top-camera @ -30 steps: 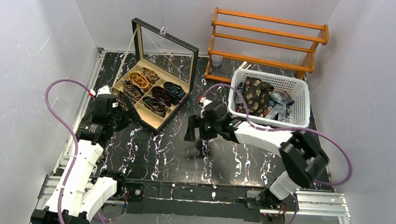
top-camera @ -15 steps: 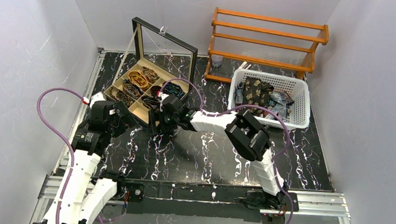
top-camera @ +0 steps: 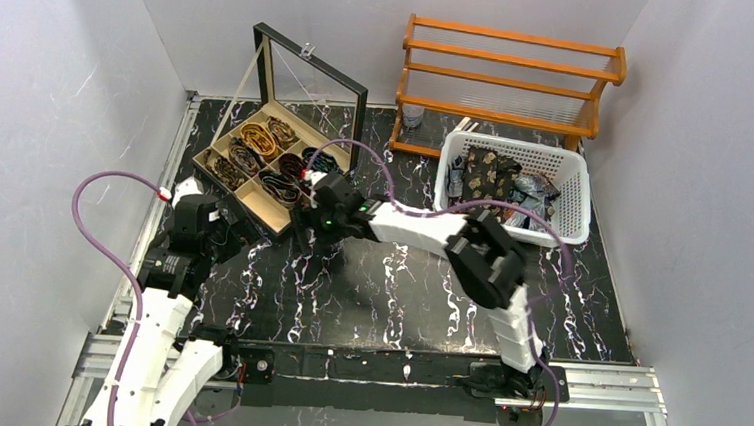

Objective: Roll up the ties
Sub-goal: Pick up the tie from the bin.

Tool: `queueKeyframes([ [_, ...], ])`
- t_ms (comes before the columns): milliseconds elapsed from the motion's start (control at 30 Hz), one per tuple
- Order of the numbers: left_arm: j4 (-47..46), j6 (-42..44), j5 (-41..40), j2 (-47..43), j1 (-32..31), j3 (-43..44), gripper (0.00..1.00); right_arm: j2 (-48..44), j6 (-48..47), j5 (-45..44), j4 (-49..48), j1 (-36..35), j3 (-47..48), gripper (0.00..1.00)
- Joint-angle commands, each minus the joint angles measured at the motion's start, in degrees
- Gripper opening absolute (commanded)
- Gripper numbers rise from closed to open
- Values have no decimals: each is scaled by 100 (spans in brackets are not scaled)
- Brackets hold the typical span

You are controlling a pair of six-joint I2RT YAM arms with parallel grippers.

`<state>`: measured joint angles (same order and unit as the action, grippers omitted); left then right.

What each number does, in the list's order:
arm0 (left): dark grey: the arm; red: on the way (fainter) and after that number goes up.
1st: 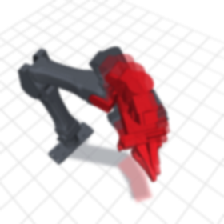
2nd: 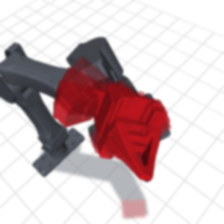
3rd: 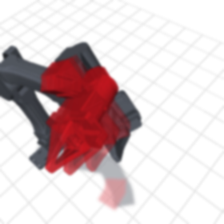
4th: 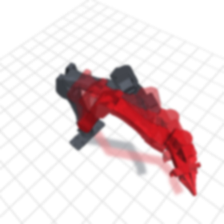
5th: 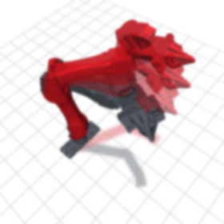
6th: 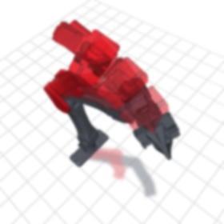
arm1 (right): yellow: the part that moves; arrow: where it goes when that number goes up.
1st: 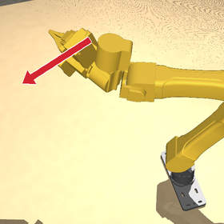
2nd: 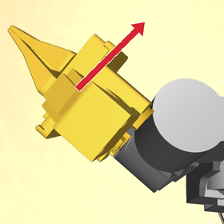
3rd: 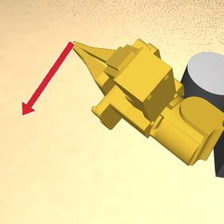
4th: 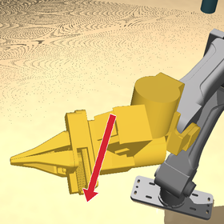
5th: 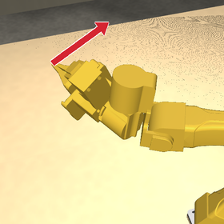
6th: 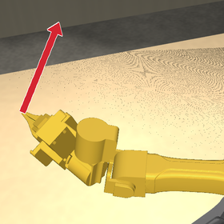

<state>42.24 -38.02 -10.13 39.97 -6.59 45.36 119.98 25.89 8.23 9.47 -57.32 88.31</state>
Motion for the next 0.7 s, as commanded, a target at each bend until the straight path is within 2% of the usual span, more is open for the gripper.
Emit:
queueKeyframes([
  [0,-350,96,512,-16,26,-322,98,-2017,-652,-1816,200,138,-789,99],
  [133,-685,320,994,98,26,-482,98,-3082,-719,-3030,829,1086,-1316,99],
  [233,-838,469,1242,228,26,-490,98,-3559,-575,-3174,1024,2337,-1580,96],
  [300,-954,583,1371,314,26,-544,98,-3637,-507,-2865,1041,3095,-1605,92],
  [433,-1058,705,1562,423,26,-571,98,-2971,-293,-1979,1409,4300,-1088,86],
  [533,-1103,693,1545,421,26,-599,98,-2201,-241,-2065,1784,4571,-405,82],
  [667,-1121,713,1614,416,26,-615,98,-1565,-187,-2169,1679,4763,-141,73],
])
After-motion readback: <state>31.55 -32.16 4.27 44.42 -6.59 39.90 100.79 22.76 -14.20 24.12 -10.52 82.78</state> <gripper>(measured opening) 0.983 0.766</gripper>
